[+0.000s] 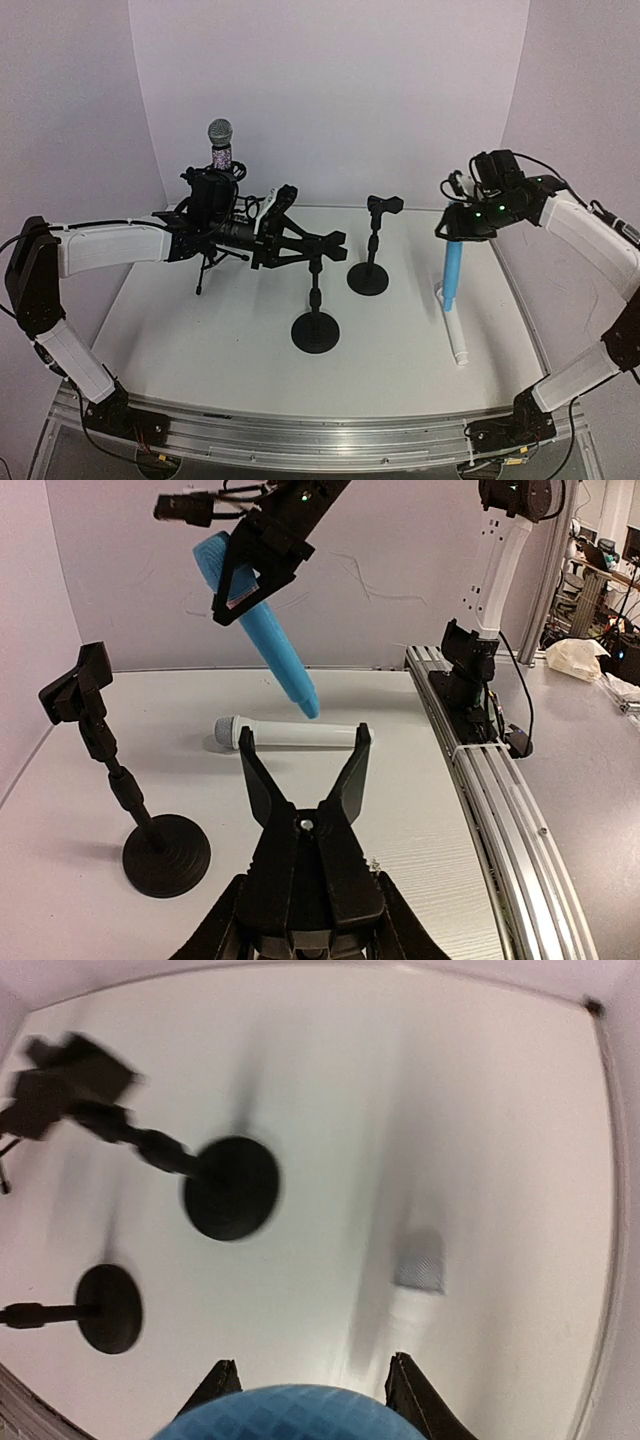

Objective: Remove the microphone from the stand

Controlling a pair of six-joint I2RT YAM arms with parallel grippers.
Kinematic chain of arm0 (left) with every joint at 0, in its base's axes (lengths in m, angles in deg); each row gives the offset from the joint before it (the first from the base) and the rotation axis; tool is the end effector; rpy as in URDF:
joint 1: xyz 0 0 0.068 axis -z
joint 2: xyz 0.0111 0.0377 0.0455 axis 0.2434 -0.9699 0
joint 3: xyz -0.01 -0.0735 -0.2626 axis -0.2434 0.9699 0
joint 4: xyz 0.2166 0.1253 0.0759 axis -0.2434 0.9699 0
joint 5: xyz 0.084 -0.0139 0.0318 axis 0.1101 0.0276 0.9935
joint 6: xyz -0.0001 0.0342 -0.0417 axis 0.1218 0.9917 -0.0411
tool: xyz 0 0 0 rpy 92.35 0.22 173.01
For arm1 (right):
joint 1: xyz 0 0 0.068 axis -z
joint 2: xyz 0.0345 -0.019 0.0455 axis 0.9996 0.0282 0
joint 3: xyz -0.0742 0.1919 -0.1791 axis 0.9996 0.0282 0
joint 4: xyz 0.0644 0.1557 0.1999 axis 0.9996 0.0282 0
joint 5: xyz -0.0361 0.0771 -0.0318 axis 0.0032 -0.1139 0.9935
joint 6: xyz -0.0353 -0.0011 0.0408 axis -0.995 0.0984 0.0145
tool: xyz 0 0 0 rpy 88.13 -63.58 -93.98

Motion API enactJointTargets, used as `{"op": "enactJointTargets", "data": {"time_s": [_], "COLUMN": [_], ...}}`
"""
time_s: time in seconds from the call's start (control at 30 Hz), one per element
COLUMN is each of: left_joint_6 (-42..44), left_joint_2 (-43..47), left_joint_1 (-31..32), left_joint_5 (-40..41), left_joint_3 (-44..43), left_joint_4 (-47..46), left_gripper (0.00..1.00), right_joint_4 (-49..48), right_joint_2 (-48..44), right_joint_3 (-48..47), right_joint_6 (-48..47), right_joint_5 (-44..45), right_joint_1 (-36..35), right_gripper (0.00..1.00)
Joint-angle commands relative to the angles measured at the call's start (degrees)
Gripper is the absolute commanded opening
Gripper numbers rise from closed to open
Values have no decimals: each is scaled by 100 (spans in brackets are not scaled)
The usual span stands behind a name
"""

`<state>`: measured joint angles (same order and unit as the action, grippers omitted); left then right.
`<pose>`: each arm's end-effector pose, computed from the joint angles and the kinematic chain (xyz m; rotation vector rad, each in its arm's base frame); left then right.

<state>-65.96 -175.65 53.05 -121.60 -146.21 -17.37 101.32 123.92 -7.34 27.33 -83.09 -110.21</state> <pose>0.2658 -0.2516 0.2948 1.4205 1.2795 -1.1169 0.2833 0.1138 0.3457 -0.2997 2.3421 0.2584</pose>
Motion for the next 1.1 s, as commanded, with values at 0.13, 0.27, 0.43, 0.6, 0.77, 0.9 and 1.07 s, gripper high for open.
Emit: {"op": "enactJointTargets", "data": {"time_s": [0.13, 0.27, 0.43, 0.6, 0.77, 0.9, 1.07], "left_joint_6": [-264, -372, -309, -311, -324, -341, -358], "left_joint_2": [142, 148, 168, 204, 224, 180, 147], "left_joint_1": [-38, -35, -38, -35, -37, -39, -37], "left_joint_5": [-233, -261, -258, -261, -278, -280, -275], "left_joint_3": [-184, -164, -132, -83, -64, -84, -109], "left_joint_4": [-455, -558, -548, -619, -630, -656, -673], "left_gripper": [0, 1, 0, 0, 0, 0, 0], "right_joint_4": [2576, 2568, 2521, 2442, 2314, 2215, 2081], "right_joint_2": [705, 1529, 2572, 3299, 3629, 3850, 4012], "right_joint_3": [-29, -144, -757, -1078, -1096, -996, -947], "right_joint_6": [54, -331, -690, -968, -994, -975, -802], "right_joint_5": [381, 459, 397, 150, 86, 34, -23], "right_joint_1": [1108, 1420, 1695, 1932, 2099, 2110, 2119], "right_gripper": [4, 3, 3, 4, 9, 25, 45]}}
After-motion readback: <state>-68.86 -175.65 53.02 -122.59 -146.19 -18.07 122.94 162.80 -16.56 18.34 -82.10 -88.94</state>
